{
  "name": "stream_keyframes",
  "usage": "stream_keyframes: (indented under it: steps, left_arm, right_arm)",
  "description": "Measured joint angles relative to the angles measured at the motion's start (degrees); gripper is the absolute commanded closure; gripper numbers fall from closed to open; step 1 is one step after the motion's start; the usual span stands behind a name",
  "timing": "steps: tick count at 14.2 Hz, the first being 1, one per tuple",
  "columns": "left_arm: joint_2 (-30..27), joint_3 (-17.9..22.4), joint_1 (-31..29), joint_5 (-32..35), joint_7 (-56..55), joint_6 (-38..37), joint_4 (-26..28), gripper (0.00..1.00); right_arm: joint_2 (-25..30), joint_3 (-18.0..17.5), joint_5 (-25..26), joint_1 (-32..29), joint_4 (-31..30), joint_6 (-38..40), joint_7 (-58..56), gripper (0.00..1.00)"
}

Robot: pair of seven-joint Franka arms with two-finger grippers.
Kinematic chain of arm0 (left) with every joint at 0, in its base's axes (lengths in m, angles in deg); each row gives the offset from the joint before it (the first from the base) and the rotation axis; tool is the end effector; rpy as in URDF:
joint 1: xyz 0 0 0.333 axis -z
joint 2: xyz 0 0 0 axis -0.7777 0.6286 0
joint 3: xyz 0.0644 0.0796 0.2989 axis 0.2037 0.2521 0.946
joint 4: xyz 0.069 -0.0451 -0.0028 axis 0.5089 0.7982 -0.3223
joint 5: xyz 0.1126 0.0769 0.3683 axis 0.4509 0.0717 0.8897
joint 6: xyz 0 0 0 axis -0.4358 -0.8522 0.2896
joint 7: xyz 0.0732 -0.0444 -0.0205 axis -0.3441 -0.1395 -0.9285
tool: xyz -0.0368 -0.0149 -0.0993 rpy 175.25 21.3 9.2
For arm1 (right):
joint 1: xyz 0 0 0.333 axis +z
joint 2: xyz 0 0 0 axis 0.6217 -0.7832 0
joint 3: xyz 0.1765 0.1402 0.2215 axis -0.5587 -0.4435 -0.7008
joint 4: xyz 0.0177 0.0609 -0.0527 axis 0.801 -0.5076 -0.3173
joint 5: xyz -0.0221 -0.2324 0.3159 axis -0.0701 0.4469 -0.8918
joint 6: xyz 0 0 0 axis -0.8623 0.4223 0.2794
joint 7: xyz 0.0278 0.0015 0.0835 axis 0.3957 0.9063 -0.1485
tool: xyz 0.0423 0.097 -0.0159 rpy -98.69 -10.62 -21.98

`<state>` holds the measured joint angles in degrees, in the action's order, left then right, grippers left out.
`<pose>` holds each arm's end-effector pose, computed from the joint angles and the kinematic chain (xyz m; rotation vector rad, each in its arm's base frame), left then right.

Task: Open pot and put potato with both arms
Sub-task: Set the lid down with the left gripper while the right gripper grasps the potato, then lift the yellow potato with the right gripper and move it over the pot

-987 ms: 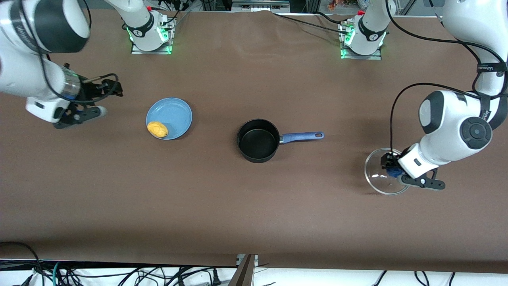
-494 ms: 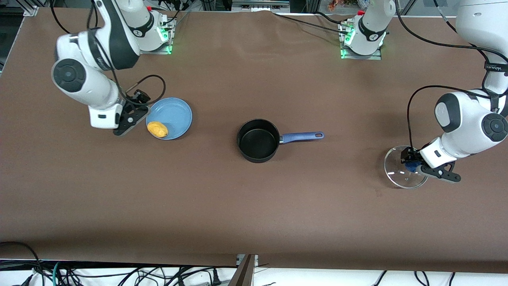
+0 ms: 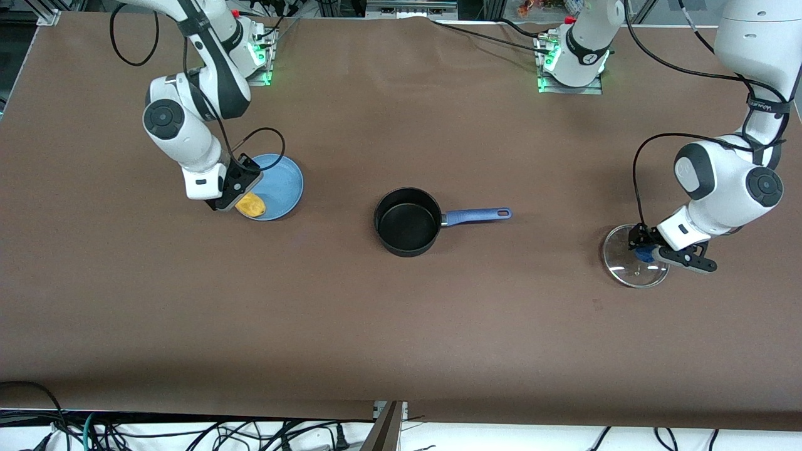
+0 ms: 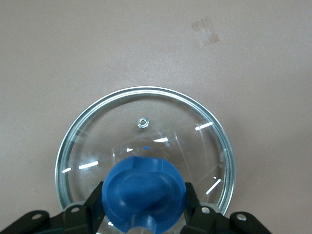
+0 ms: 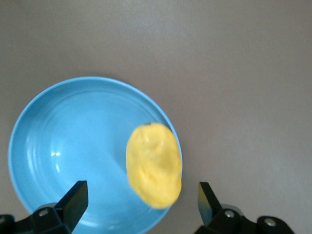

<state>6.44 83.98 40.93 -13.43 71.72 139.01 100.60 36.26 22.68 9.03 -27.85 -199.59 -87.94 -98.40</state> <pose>0.5862 0.1073 0.2192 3.0549 -0.4235 0.1124 0.4857 0.1253 0.2506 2.8083 1.3706 0.0151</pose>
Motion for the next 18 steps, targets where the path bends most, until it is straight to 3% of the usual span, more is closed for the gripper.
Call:
stream_keyframes:
  steps: [1, 2, 3, 4, 5, 7, 9, 14, 18]
  left_arm:
    - [0.14, 0.00, -0.12, -0.61, 0.57, 0.25, 0.34, 0.38]
    - [0.34, 0.00, -0.24, -1.18, 0.67, 0.40, 0.53, 0.25]
    - [0.62, 0.00, -0.33, -1.76, 0.70, 0.59, 0.56, 0.05]
    - [0.86, 0.00, -0.40, -2.30, 0.75, 0.87, 0.56, 0.00]
    - [0.92, 0.00, -0.43, -2.45, 0.75, 1.08, 0.54, 0.00]
    - [0.81, 0.00, -0.43, -2.49, 0.73, 1.12, 0.18, 0.00]
    - [0.02, -0.02, -0.43, -2.55, 0.59, -1.24, -1.02, 0.00]
    - [-6.68, -0.37, 0.15, -2.02, -8.01, -24.52, -11.95, 0.00]
    - [-10.79, -1.23, 2.25, 2.78, -21.45, -41.32, -20.90, 0.00]
  right_arm:
    - [-1.21, 0.00, 0.00, 0.11, -0.03, -2.01, -0.79, 0.02]
    - [-2.47, 0.00, 0.00, 0.13, -0.08, -4.04, -1.17, 0.04]
    - [-3.70, 0.00, 0.01, 0.13, -0.10, -5.90, -1.42, 0.10]
    - [-4.70, 0.00, 0.01, 0.13, -0.12, -7.14, -1.51, 0.23]
    - [-5.42, 0.00, 0.03, 0.13, -0.11, -7.72, -1.60, 0.44]
    - [-5.89, 0.00, 0.03, 0.13, -0.11, -7.88, -1.90, 0.73]
    - [-5.92, 0.00, 0.04, 0.13, -0.10, -7.87, -2.03, 0.88]
    - [-5.23, -0.01, 0.04, 0.13, 0.47, -5.40, -2.10, 0.92]
    - [-2.56, -2.13, 0.04, 0.16, 5.81, 4.94, 0.04, 0.92]
